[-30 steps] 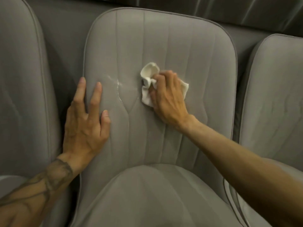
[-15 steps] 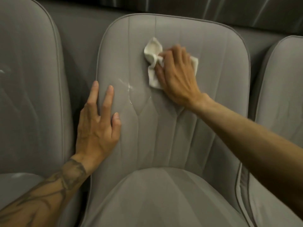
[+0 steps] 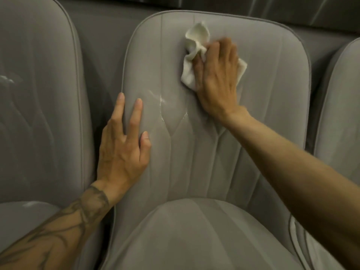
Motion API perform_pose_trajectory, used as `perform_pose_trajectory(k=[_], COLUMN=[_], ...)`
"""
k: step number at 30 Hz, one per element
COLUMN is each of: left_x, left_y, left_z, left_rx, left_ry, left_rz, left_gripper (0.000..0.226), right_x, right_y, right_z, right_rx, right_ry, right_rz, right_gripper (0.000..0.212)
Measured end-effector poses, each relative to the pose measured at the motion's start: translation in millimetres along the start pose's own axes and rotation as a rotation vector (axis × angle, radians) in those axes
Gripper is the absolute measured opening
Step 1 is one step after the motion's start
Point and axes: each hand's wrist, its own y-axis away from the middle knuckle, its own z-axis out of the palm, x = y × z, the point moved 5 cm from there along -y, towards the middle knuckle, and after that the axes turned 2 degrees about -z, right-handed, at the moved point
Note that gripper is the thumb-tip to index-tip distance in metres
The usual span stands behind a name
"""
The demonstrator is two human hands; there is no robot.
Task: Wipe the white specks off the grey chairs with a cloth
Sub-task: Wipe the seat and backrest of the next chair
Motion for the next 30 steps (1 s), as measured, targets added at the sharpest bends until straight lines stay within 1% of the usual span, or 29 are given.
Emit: perform_pose_trajectory(k=[1, 3, 4, 5, 6, 7, 9, 10, 11, 12, 15, 16, 17, 18, 20, 21, 22, 23, 24, 26, 27, 28, 29, 30], left_x=[0, 0, 0, 0, 0, -1, -2, -2, -2, -2, -3, -3, -2, -2, -3, -3, -3, -3, -2, -1, -1, -1, -2, -2], left_y=[0, 0, 0, 0, 0, 0, -1, -1, 0, 0, 0, 0, 0, -1, -1, -1, -1, -1, -1, -1, 0, -1, -2, -2], left_z=[0, 0, 0, 0, 0, 0, 0, 0, 1, 1, 1, 1, 0, 0, 1, 2, 2, 1, 1, 0, 0, 0, 0, 0], left_rx=[0.002, 0.003, 0.002, 0.000, -0.001, -0.001, -0.006, -0.005, -0.003, -0.001, 0.001, 0.001, 0.001, 0.001, 0.001, -0.005, -0.011, -0.015, -0.019, -0.026, -0.026, -0.023, -0.022, -0.024], left_ry=[-0.001, 0.002, 0.002, 0.001, -0.001, -0.001, 0.004, 0.003, 0.000, -0.004, -0.017, -0.016, -0.009, 0.005, 0.039, 0.059, 0.077, 0.088, 0.091, 0.090, 0.091, 0.091, 0.090, 0.091], left_rz=[0.002, 0.004, 0.004, 0.003, 0.001, -0.001, -0.003, -0.004, -0.004, -0.004, -0.006, -0.006, -0.004, -0.002, -0.006, -0.007, -0.006, -0.004, -0.003, -0.008, -0.009, -0.009, -0.009, -0.009], left_gripper=[0.067, 0.068, 0.068, 0.068, 0.068, 0.068, 0.068, 0.068, 0.068, 0.068, 0.069, 0.069, 0.068, 0.068, 0.067, 0.067, 0.067, 0.067, 0.067, 0.067, 0.067, 0.067, 0.067, 0.067], right_x=[-9, -24, -23, -19, -13, -7, 2, -1, -8, -19, -43, -39, -33, -24, -13, -17, -27, -39, -50, -56, -49, -41, -31, -22], right_y=[15, 43, 45, 35, 19, 0, -27, -26, -15, 3, 50, 46, 35, 21, 1, 5, 16, 33, 49, 59, 46, 28, 6, -16], right_z=[2, 1, -1, -3, -4, -3, -3, -1, 2, 4, 4, 3, 2, 3, 4, 5, 7, 10, 10, 5, 4, 3, 3, 1], right_rx=[-0.053, -0.212, -0.272, -0.290, -0.264, -0.200, -0.059, -0.024, -0.025, -0.069, -0.283, -0.311, -0.291, -0.234, -0.095, -0.059, -0.060, -0.096, -0.157, -0.294, -0.303, -0.267, -0.189, -0.089], right_ry=[-0.039, -0.097, -0.110, -0.100, -0.081, -0.055, -0.013, -0.013, -0.028, -0.054, -0.123, -0.121, -0.104, -0.082, -0.051, -0.059, -0.079, -0.118, -0.155, -0.165, -0.129, -0.090, -0.047, -0.017], right_rz=[-0.034, -0.214, -0.302, -0.351, -0.346, -0.307, -0.147, -0.067, -0.025, -0.037, -0.278, -0.336, -0.338, -0.291, -0.125, -0.041, -0.002, -0.031, -0.111, -0.342, -0.429, -0.449, -0.413, -0.331], right_gripper=[0.027, 0.027, 0.029, 0.031, 0.033, 0.033, 0.031, 0.030, 0.028, 0.027, 0.028, 0.029, 0.029, 0.028, 0.025, 0.023, 0.022, 0.021, 0.021, 0.025, 0.028, 0.031, 0.031, 0.029])
